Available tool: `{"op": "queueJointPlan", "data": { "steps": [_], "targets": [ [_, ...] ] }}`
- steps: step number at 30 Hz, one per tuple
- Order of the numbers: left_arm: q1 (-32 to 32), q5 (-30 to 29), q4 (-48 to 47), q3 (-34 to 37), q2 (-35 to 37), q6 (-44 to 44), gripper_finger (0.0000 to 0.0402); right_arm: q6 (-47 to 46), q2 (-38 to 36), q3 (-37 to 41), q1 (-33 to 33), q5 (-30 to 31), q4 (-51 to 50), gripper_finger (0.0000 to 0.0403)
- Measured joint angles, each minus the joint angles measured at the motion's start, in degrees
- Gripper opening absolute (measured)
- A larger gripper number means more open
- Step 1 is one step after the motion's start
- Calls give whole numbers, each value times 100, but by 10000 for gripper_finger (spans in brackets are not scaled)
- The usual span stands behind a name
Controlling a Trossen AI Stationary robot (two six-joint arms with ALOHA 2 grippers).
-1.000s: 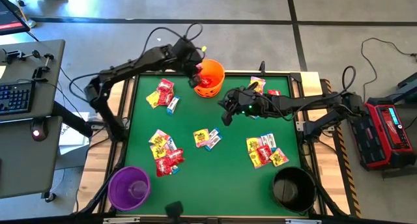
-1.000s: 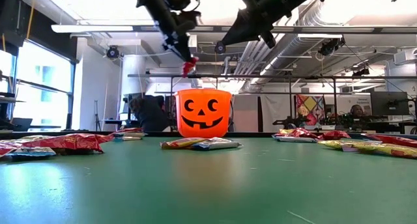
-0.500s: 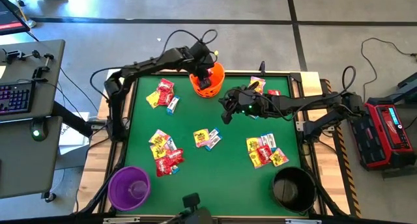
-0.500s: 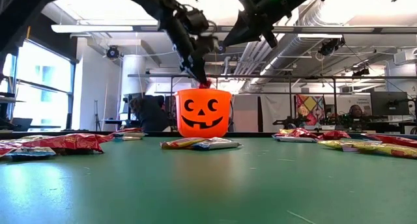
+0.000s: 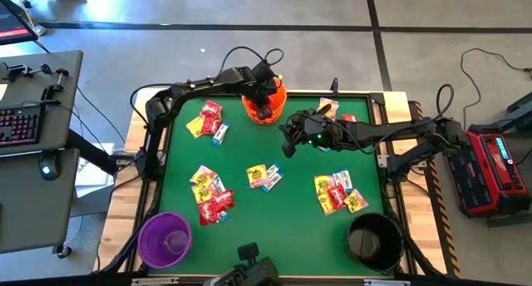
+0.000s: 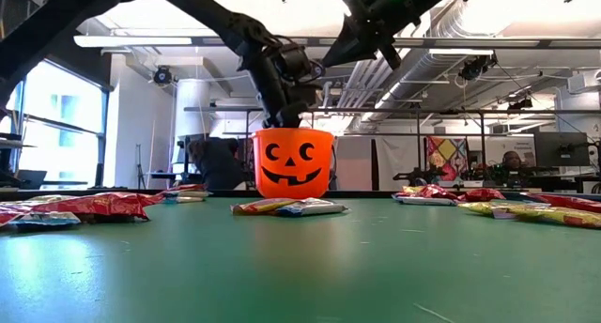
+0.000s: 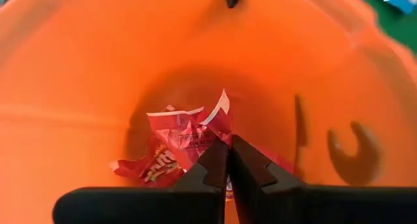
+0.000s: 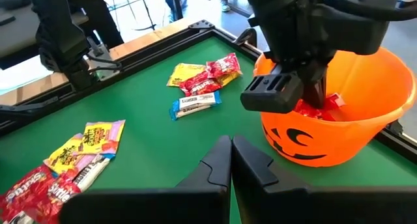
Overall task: Sort candy by brand, put in halloween buckets
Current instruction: Put the red candy into the orange bucket
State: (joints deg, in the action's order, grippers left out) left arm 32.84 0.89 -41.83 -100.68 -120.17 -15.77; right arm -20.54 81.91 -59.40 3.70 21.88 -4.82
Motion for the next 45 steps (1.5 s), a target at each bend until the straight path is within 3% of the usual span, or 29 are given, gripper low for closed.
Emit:
{"op": "queueJointPlan", "data": {
  "steps": [6,15,19,26,31,38,45],
  "targets": [
    [4,-31,-8,0,4,-240,42,-1,0,0,0,48,0,0],
    [11,-26,-26,-1,160,-166,124,29,0,0,2,620,-2,0],
    [52,-7,15,0,429,-32,138,46,0,0,49,658,-63,0],
    [130,66,479,164,1090,446,73,-185,-48,0,236,465,-307,1],
    [179,302,1408,1073,1735,814,8,-376,-256,0,402,-148,-698,1],
    [118,297,2898,2800,3023,886,4,-554,-522,-2,468,-841,-1679,1],
    [-54,311,3435,3985,4076,995,1,-986,-549,-7,297,-2000,-2602,8]
  ]
}}
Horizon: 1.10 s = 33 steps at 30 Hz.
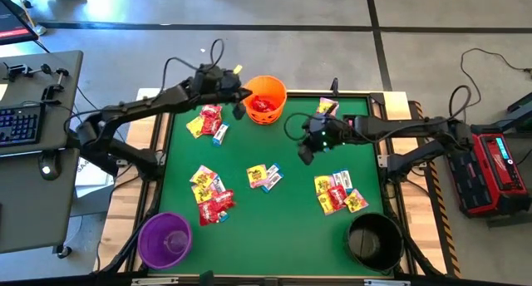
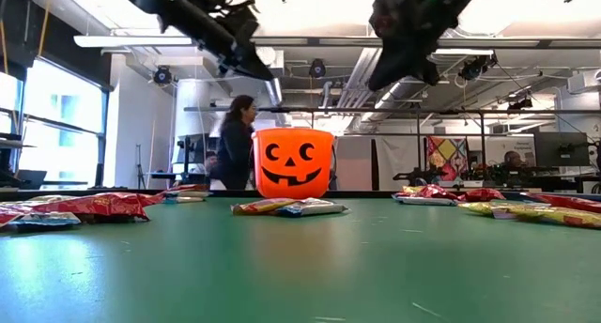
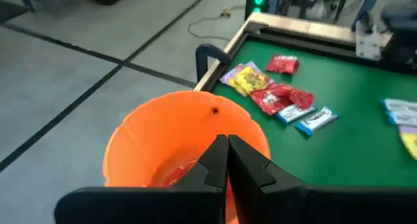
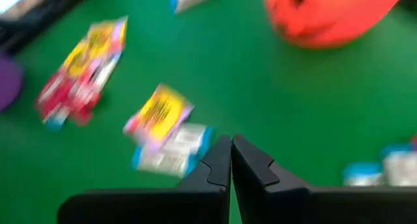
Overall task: Sort candy by brand, put in halloween buckets
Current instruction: Put the red candy into the orange bucket
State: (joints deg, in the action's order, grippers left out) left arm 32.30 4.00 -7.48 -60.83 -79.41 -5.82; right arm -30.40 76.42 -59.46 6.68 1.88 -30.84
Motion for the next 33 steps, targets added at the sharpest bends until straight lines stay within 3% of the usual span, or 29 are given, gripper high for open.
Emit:
{"op": "queueJointPlan", "data": {
  "steps": [6,14,19,25,29,33],
  "targets": [
    [-222,161,289,836,595,333,1,-542,2,0,-418,-791,-1007,66],
    [-675,170,780,1596,888,700,1,-723,9,0,-1103,-800,-2695,144],
    [-991,68,885,1772,910,728,1,-1197,9,103,-1217,-296,-2988,164],
    [-1272,-157,922,1781,913,778,1,-1743,9,735,-304,-68,-2411,175],
    [-1374,-306,917,1781,913,822,1,-1731,9,1258,655,169,-1160,185],
    [-1432,-319,915,1781,913,854,1,-1633,9,1620,1271,999,-151,197]
  ]
}}
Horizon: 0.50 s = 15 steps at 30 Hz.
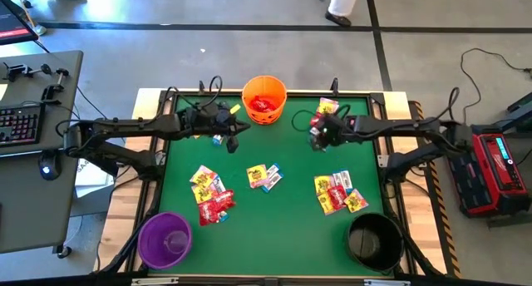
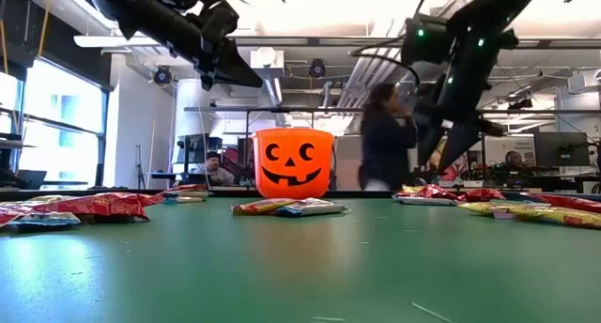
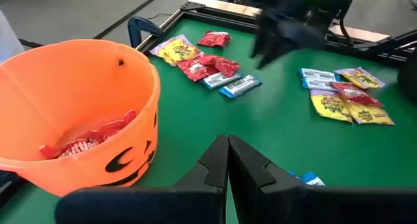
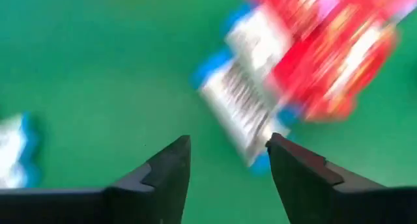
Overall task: Sort candy by brand, put in halloween buckets
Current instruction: Put the red candy into the orange bucket
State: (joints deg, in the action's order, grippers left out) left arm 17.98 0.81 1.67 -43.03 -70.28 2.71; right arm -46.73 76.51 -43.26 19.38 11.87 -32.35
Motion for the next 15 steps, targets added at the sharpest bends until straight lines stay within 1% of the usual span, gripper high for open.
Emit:
{"op": "queueJointPlan", "data": {
  "steps": [3,5,12,15],
  "targets": [
    [-5,-1,-4,0,0,34,1,44,0,166,249,699,238,207],
    [-5,-1,-2,0,0,118,0,64,0,264,388,864,412,212],
    [-5,-1,-4,0,0,169,0,49,2,716,620,899,1037,216],
    [-5,-1,-4,0,0,169,0,47,2,903,663,895,1346,210]
  ]
}}
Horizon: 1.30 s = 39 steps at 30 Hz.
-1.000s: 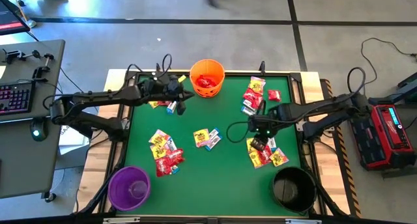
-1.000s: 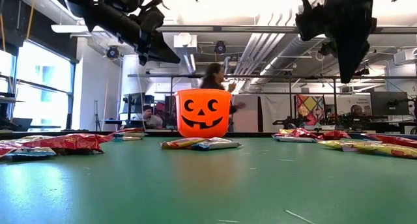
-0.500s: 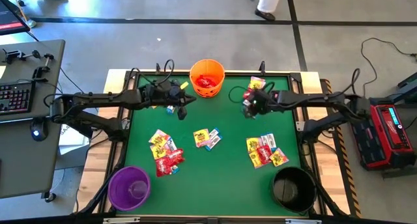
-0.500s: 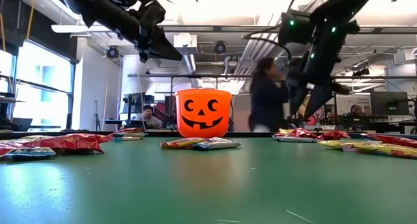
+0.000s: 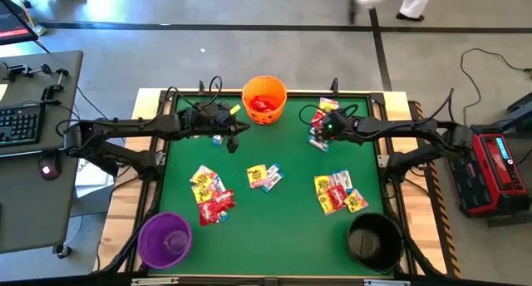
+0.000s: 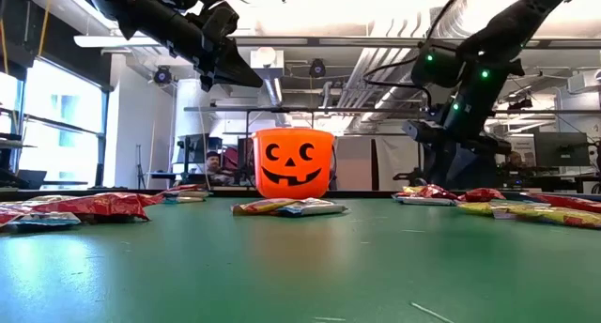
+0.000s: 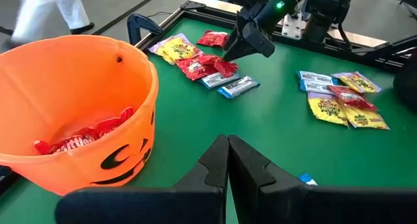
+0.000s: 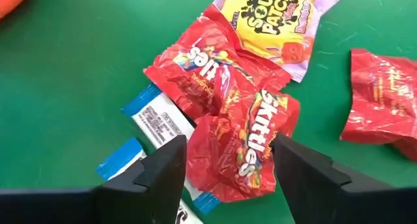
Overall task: Sort candy by brand, put in halloween buckets
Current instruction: Put the red candy into the orange bucket
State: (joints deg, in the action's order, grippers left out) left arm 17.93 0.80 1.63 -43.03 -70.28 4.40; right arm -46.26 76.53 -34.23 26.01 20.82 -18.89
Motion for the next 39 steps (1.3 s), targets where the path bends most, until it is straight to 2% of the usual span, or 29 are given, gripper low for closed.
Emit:
{"op": "queueJointPlan", "data": {
  "steps": [11,20,26,31,35,39],
  "targets": [
    [0,0,-7,0,-2,10,0,24,2,532,27,-162,715,129],
    [0,2,-7,0,-4,107,0,178,2,506,27,-476,684,10],
    [0,2,-7,0,-4,106,0,395,2,38,27,-649,209,6],
    [0,4,-7,0,-4,153,0,650,2,-625,15,-649,-231,2],
    [93,31,-11,0,14,597,0,911,2,-1242,-80,-602,-635,1],
    [156,22,26,-2,39,422,0,1051,2,-1831,-283,-466,-785,0]
  ]
}}
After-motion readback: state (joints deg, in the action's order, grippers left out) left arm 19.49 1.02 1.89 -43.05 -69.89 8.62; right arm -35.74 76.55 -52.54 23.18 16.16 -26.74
